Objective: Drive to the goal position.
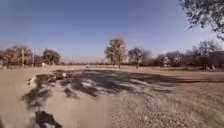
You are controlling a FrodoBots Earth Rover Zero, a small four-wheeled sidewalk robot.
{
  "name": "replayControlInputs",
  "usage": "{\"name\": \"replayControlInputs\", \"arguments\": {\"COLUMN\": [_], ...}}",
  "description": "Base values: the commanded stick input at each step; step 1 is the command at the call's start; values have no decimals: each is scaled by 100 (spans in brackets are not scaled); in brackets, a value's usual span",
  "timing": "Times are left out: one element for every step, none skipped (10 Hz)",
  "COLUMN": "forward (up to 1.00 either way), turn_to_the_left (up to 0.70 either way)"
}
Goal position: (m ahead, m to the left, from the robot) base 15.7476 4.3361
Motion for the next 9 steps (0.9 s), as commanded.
{"name": "replayControlInputs", "arguments": {"forward": [70,70,70,70,70,70,70,70,70], "turn_to_the_left": [23,28,29,30,32,33,34,27,12]}}
